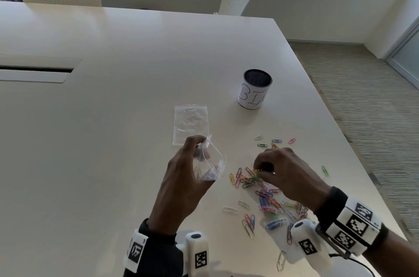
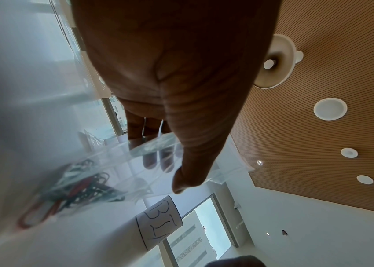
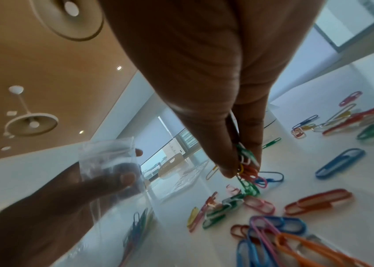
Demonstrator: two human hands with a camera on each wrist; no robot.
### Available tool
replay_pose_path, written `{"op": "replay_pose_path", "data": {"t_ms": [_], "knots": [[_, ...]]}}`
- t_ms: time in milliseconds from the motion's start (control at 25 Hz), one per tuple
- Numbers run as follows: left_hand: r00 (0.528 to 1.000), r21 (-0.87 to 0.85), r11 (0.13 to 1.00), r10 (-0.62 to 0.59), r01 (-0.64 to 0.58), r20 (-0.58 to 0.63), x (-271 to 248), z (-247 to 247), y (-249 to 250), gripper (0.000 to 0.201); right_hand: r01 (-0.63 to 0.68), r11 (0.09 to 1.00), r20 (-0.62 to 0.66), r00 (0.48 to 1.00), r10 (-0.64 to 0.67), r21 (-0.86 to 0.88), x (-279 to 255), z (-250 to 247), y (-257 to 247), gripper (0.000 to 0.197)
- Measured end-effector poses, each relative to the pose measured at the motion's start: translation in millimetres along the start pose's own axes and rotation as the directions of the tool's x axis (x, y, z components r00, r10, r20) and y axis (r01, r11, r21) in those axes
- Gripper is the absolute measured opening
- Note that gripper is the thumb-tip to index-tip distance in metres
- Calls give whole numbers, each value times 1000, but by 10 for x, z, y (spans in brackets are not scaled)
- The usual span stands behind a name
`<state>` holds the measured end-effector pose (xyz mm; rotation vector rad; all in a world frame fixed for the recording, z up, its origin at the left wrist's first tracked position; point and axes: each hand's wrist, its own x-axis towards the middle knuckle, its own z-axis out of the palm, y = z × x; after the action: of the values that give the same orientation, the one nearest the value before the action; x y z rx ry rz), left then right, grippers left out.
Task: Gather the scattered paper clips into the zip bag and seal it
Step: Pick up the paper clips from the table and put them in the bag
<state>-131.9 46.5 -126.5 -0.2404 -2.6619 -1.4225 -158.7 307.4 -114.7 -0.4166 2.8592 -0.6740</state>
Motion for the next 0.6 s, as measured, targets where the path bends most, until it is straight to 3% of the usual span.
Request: {"op": "replay_pose_path", "data": {"t_ms": [120, 320, 480, 600], "knots": [[1000, 4, 1000, 13, -13, 2, 8, 17, 1, 62, -53, 972, -31, 998, 62, 228, 5, -146, 4, 13], [1000, 0, 1000, 30, -30, 8, 20, 35, 5, 62, -55, 784, -5, 997, 74, 618, -27, -447, -314, 14], [999, 9, 999, 34, -34, 9, 28, 49, 17, 64, 27, 731, -69, 997, 27, 682, -25, -526, -671, 16], [999, 4, 999, 33, -33, 5, 24, 43, 19, 66, 66, 786, -98, 995, -7, 615, 39, -438, -867, 15]]}}
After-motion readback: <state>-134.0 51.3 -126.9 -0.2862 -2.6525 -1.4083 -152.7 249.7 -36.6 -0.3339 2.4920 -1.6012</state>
